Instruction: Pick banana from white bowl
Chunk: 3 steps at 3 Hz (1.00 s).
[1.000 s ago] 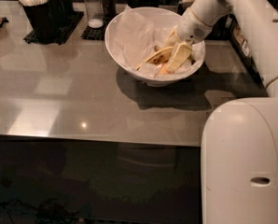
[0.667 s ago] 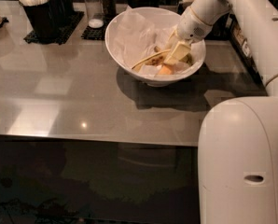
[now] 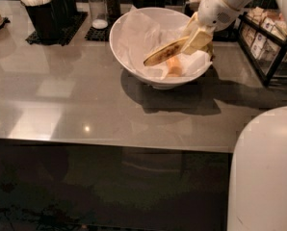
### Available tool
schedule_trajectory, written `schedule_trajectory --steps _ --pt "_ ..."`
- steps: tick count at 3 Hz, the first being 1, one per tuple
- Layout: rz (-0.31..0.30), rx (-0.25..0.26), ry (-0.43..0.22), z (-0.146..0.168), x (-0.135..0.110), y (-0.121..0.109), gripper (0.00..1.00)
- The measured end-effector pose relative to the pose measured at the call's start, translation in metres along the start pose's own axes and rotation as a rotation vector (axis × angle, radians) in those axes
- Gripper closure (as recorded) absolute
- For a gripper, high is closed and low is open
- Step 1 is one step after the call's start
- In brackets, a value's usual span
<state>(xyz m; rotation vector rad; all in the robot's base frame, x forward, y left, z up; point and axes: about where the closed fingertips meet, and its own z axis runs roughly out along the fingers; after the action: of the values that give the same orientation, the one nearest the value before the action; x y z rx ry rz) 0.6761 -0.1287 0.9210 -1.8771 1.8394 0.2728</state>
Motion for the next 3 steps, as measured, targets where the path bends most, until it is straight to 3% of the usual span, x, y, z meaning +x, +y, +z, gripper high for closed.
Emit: schedule_trajectory --steps 1,2,3 --pt "-0.001 0.045 0.041 -0.053 -0.014 0.022 1.00" --pt "0.031 0.076 0.029 -0.101 -0.025 0.060 1.00" --pt "0.066 0.102 -0.038 -0.131 -0.027 0.099 1.00"
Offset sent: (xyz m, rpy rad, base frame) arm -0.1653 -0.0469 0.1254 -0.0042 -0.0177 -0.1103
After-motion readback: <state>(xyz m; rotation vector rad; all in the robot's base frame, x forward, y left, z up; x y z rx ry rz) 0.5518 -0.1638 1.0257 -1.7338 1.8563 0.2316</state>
